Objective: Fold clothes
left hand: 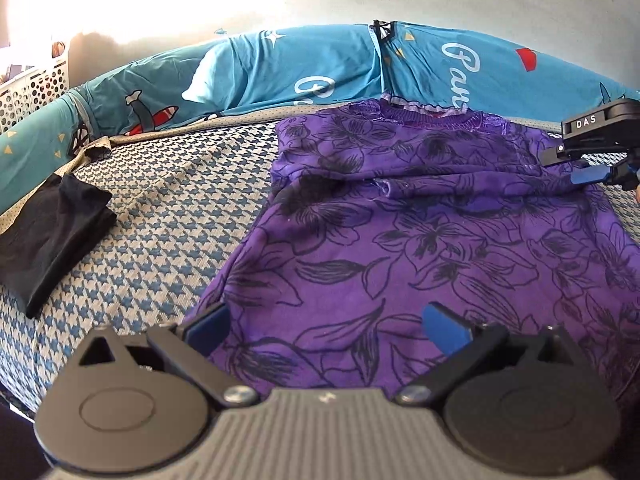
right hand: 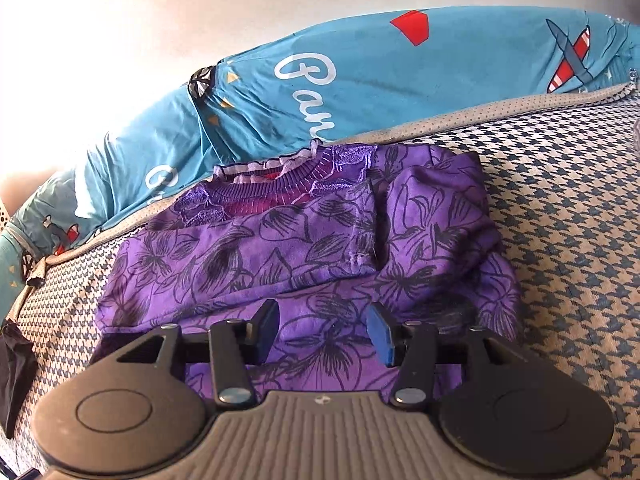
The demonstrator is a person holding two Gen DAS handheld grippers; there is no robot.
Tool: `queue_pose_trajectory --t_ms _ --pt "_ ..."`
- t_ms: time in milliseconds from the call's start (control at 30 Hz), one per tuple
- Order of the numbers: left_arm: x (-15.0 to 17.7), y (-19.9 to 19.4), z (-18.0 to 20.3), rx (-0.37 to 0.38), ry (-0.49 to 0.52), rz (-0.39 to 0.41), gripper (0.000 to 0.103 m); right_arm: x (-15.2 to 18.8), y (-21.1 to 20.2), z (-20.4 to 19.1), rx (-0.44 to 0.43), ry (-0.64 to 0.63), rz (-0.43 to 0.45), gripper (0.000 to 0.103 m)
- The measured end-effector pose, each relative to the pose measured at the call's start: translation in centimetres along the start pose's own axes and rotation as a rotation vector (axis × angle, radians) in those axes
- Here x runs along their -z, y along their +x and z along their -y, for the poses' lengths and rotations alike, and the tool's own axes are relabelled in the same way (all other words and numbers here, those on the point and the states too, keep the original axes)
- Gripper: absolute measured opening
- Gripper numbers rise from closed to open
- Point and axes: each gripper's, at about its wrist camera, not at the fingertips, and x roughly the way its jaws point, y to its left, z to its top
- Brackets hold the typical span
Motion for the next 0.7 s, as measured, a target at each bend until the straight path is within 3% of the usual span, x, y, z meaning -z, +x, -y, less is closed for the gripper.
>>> queue_pose_trajectory --t_ms 133,233,433,700 --pt "-0.1 -0.8 0.5 -0.006 0.020 0.020 0.103 1.5 -0.1 0.2 0.031 0.020 -0.056 0.048" --pt "-0.2 -1.1 0.5 0.000 0.018 0.024 0.103 2.9 -0.4 -0.4 -0.018 0.010 -0.104 0.048" --pt "0.2 -1.0 0.0 0.006 -0.002 0.012 0.103 4.9 -2.1 -2.2 -0.087 -0.068 -0.099 0.048" --pt "1.3 -0.4 -0.9 0.006 -0.015 -0.013 0.103 5.7 -2.4 -2.4 -0.078 -0.049 -0.111 0.048"
